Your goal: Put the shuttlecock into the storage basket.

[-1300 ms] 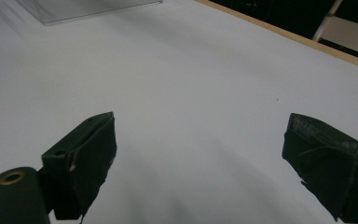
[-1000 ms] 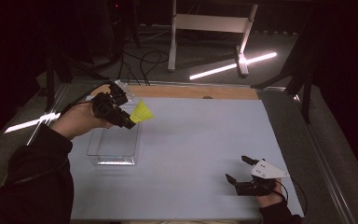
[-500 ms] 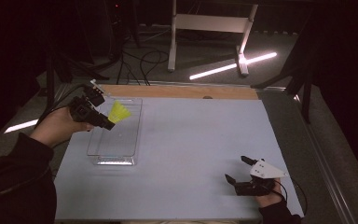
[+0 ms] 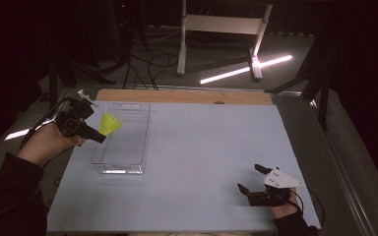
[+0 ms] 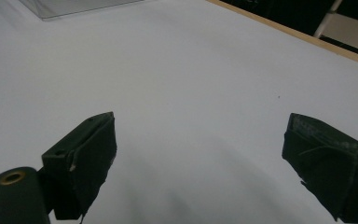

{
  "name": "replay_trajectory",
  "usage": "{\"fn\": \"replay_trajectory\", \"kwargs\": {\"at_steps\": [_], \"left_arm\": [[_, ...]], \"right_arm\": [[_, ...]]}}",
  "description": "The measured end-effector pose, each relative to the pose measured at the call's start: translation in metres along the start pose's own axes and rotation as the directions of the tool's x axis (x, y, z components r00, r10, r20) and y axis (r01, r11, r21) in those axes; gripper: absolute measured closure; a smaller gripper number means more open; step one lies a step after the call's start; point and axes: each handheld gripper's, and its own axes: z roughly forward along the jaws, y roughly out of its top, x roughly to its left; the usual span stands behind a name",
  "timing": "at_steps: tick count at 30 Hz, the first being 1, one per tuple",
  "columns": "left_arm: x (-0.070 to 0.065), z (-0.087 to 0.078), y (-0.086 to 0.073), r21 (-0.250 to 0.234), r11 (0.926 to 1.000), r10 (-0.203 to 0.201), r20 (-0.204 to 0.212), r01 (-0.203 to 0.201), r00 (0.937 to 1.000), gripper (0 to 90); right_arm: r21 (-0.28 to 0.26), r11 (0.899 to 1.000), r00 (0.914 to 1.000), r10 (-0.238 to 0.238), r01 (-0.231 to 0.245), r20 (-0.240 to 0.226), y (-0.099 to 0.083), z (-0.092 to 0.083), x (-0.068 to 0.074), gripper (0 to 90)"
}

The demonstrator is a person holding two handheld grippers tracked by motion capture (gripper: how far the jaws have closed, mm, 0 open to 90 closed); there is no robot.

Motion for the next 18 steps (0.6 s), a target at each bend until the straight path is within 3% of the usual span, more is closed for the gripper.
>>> {"fn": "replay_trajectory", "kwargs": {"at_steps": [12,18], "left_arm": [[0.01,0.024,-0.021,-0.011,0.9984,-0.055,0.026,0.055,0.9982,65.5],[0.013,0.037,-0.028,-0.006,0.9982,-0.059,0.037,0.06,0.9975,65.4]], "right_arm": [[-0.001,1.0,1.0,0.006,-0.006,0.0,0.0,-0.001,0.0,9.8],[-0.001,1.0,1.0,0.006,-0.006,-0.003,0.0,-0.001,0.0,9.8]]}}
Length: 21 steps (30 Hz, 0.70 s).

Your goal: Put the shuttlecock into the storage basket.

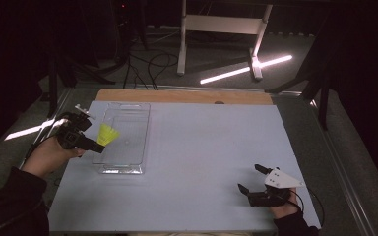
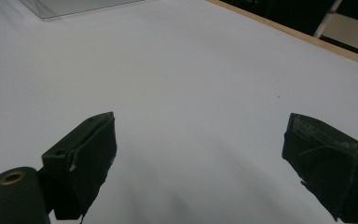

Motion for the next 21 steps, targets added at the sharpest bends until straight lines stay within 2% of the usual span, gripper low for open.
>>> {"fn": "replay_trajectory", "kwargs": {"at_steps": [5,13,21], "left_arm": [[0.002,0.008,-0.002,0.003,1.0,0.0,0.012,0.0,0.9999,65.4],[0.008,0.025,-0.005,0.032,0.9993,-0.017,-0.001,0.017,0.9999,65.4],[0.007,0.041,-0.005,0.062,0.9981,0.001,-0.007,0.0,1.0,65.3]], "right_arm": [[0.002,1.0,1.0,0.001,-0.001,0.0,0.0,0.0,0.0,9.8],[0.007,1.0,1.0,0.003,-0.003,-0.002,0.0,0.0,0.0,9.9],[0.007,1.0,1.0,-0.002,0.002,-0.006,0.0,0.001,0.0,9.9]]}}
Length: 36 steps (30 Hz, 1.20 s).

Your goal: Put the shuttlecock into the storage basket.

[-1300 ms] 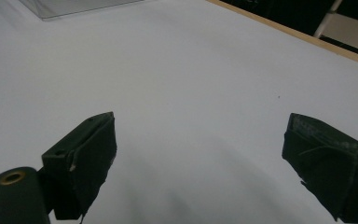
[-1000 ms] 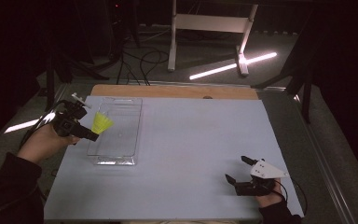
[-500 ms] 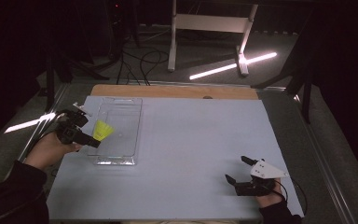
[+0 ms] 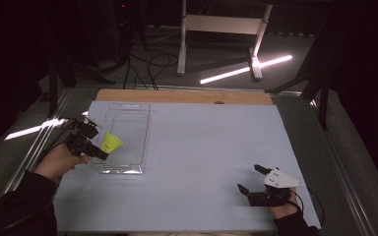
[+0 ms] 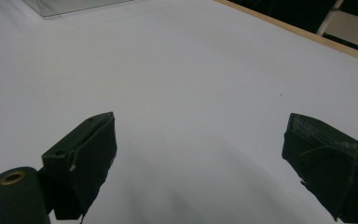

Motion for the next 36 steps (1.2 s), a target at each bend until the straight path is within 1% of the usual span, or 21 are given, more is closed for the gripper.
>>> {"fn": "replay_trajectory", "kwargs": {"at_steps": [4,6,10,12,13,14,15,19,20,22,23,24,25,26,27,28,29,32,33,35,36], "left_arm": [[-0.001,0.005,0.001,0.021,0.9998,-0.002,-0.008,0.002,1.0,65.3],[-0.001,0.006,0.002,0.024,0.9997,-0.008,-0.01,0.008,0.9999,65.3],[0.0,0.01,0.005,0.047,0.9987,-0.018,-0.019,0.019,0.9997,65.1],[0.0,0.011,0.006,0.05,0.9982,-0.032,-0.017,0.033,0.9993,65.2],[0.001,0.012,0.007,0.063,0.9971,-0.043,-0.018,0.044,0.9989,65.2],[0.001,0.012,0.007,0.063,0.9971,-0.043,-0.018,0.044,0.9989,65.2],[0.0,0.013,0.007,0.078,0.996,-0.043,-0.017,0.044,0.9989,65.1],[0.0,0.012,0.008,0.077,0.9957,-0.049,-0.021,0.051,0.9985,64.4],[0.0,0.01,0.01,0.066,0.9963,-0.053,-0.025,0.055,0.9983,64.0],[0.0,0.008,0.01,0.058,0.9965,-0.059,-0.025,0.06,0.998,59.0],[-0.001,0.005,0.012,0.045,0.9973,-0.057,-0.033,0.059,0.9978,59.0],[-0.001,0.003,0.012,0.038,0.9976,-0.057,-0.037,0.058,0.9977,54.6],[-0.002,0.0,0.013,0.032,0.998,-0.054,-0.037,0.055,0.9979,54.6],[-0.004,-0.003,0.014,0.025,0.9986,-0.045,-0.048,0.046,0.9978,51.9],[-0.006,-0.005,0.015,0.022,0.9991,-0.036,-0.048,0.037,0.9982,46.7],[-0.007,-0.007,0.015,0.019,0.9994,-0.03,-0.044,0.03,0.9986,46.7],[-0.009,-0.009,0.016,0.009,0.9996,-0.027,-0.049,0.027,0.9984,42.5],[-0.013,-0.014,0.017,-0.01,0.9998,-0.016,-0.05,0.015,0.9986,41.0],[-0.013,-0.015,0.017,-0.011,0.9998,-0.015,-0.046,0.014,0.9988,36.1],[-0.014,-0.017,0.017,-0.018,0.9998,-0.014,-0.053,0.013,0.9985,32.6],[-0.015,-0.017,0.016,-0.018,0.9998,-0.006,-0.045,0.005,0.999,26.4]], "right_arm": [[0.001,1.0,1.0,0.003,-0.003,0.0,0.0,0.0,0.0,9.9],[0.001,1.0,1.0,0.003,-0.003,0.0,0.0,0.0,0.0,9.9],[0.001,1.0,1.0,0.002,-0.002,-0.003,0.0,0.0,0.0,9.9],[0.002,1.0,1.0,0.002,-0.002,-0.003,0.0,0.0,0.0,9.9],[0.002,1.0,1.0,0.002,-0.002,-0.002,0.0,0.0,0.0,9.9],[0.002,1.0,1.0,0.002,-0.002,-0.003,0.0,0.0,0.0,9.9],[0.002,1.0,1.0,0.003,-0.003,-0.003,0.0,0.0,0.0,9.9],[0.003,1.0,1.0,0.003,-0.003,-0.002,0.0,0.0,0.0,9.9],[0.003,1.0,1.0,0.003,-0.003,-0.002,0.0,0.0,0.0,9.9],[0.003,1.0,1.0,0.004,-0.004,-0.002,0.0,0.0,0.0,9.9],[0.004,1.0,1.0,0.002,-0.002,-0.001,0.0,0.0,0.0,9.9],[0.004,1.0,1.0,0.004,-0.004,0.0,0.0,-0.001,0.0,9.9],[0.004,1.0,1.0,0.004,-0.004,0.0,0.0,-0.001,0.0,9.9],[0.004,1.0,1.0,0.003,-0.003,0.0,0.0,0.0,0.0,9.9],[0.004,1.0,1.0,0.003,-0.003,0.0,0.0,0.0,0.0,9.9],[0.004,1.0,1.0,0.003,-0.003,0.0,0.0,0.0,0.0,9.9],[0.003,1.0,1.0,0.002,-0.002,0.001,0.0,-0.001,0.0,9.9],[0.003,1.0,1.0,0.004,-0.004,0.001,0.0,-0.001,0.0,9.9],[0.001,1.0,1.0,0.005,-0.005,0.001,0.0,-0.001,0.0,9.9],[0.0,1.0,1.0,0.004,-0.004,0.002,0.0,-0.001,0.0,9.9],[0.0,1.0,1.0,0.005,-0.005,0.002,0.0,-0.001,0.0,9.9]]}}
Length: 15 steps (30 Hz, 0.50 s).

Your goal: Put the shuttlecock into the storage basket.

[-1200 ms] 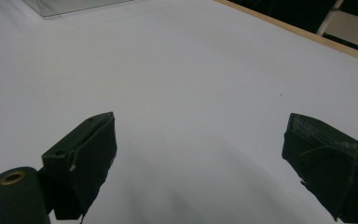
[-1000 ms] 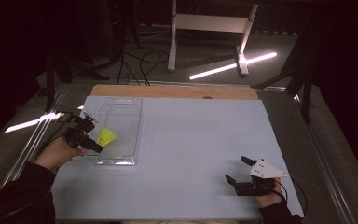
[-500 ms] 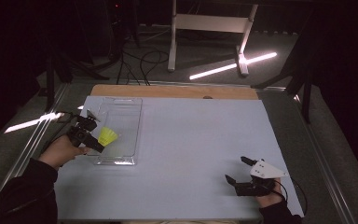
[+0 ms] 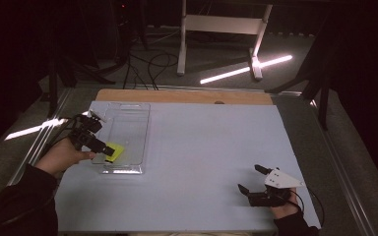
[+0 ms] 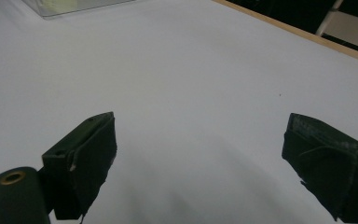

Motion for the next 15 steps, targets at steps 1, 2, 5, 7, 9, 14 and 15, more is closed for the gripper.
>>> {"fn": "replay_trajectory", "kwargs": {"at_steps": [1,2,5,7,9,14,15], "left_arm": [[-0.002,-0.001,0.0,0.008,1.0,0.005,-0.017,-0.005,0.9998,25.6],[-0.002,-0.001,0.0,0.008,1.0,0.005,-0.017,-0.005,0.9998,23.9],[-0.001,-0.004,0.0,-0.003,1.0,-0.002,0.022,0.002,0.9998,18.2],[0.0,-0.005,0.0,-0.012,0.9999,-0.007,0.051,0.007,0.9987,13.8],[0.0,-0.007,0.0,-0.023,0.9997,-0.005,0.064,0.007,0.9979,11.4],[-0.002,-0.01,0.002,-0.045,0.9988,0.025,0.068,-0.022,0.9974,0.7],[-0.003,-0.011,0.002,-0.051,0.9984,0.026,0.066,-0.023,0.9975,0.7]], "right_arm": [[0.0,1.0,1.0,0.0,0.0,0.001,0.0,0.0,0.0,9.9],[0.0,1.0,1.0,0.0,0.0,0.001,0.0,0.0,0.0,9.9],[0.001,1.0,1.0,-0.001,0.001,0.001,0.0,0.0,0.0,9.9],[0.0,1.0,1.0,-0.001,0.001,0.002,0.0,0.0,0.0,9.9],[0.002,1.0,1.0,-0.001,0.001,0.004,0.0,0.0,0.0,9.9],[0.002,1.0,1.0,-0.001,0.001,0.005,0.0,0.0,0.0,9.9],[0.002,1.0,1.0,-0.001,0.001,0.005,0.0,0.0,0.0,9.9]]}}
